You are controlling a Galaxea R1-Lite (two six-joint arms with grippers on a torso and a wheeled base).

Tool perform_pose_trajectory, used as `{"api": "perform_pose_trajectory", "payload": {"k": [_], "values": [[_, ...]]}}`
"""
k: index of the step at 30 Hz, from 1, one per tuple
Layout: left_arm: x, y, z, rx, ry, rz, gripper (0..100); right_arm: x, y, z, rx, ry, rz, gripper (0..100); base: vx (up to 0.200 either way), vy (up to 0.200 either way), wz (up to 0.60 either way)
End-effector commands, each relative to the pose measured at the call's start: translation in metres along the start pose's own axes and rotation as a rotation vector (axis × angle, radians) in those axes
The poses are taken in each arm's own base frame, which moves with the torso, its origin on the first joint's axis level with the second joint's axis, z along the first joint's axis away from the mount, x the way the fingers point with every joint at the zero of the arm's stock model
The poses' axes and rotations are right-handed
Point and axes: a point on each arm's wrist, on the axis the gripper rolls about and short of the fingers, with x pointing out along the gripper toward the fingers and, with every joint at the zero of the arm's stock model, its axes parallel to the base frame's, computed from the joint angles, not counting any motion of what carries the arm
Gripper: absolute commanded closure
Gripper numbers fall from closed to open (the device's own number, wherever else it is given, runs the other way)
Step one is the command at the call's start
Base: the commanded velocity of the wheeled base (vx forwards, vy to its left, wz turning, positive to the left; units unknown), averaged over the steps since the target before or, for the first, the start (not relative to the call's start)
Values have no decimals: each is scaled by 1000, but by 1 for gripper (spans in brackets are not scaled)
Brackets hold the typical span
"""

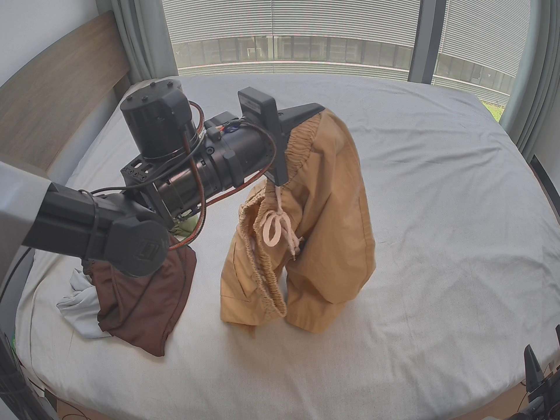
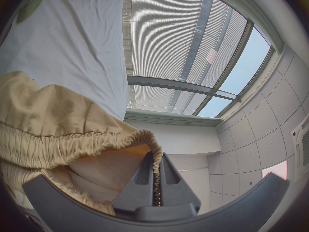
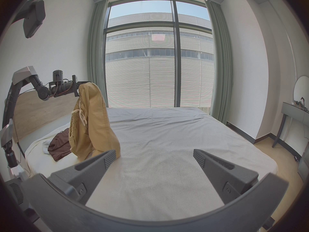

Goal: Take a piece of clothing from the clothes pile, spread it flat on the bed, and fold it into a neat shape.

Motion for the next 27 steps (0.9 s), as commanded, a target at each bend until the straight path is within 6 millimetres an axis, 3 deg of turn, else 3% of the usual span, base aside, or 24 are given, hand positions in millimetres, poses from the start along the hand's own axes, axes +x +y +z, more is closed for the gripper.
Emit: {"api": "perform_pose_trajectory", "payload": {"k": [1,19,27], "values": [[7,-6,-7,-6,20,-27,100,0,0,-5,1,3,0,0,0,0,0],[27,-36,-37,-71,112,-135,100,0,0,-5,1,5,0,0,0,0,0],[33,-42,-39,-112,105,-161,100,0,0,-5,1,3,0,0,0,0,0]]}}
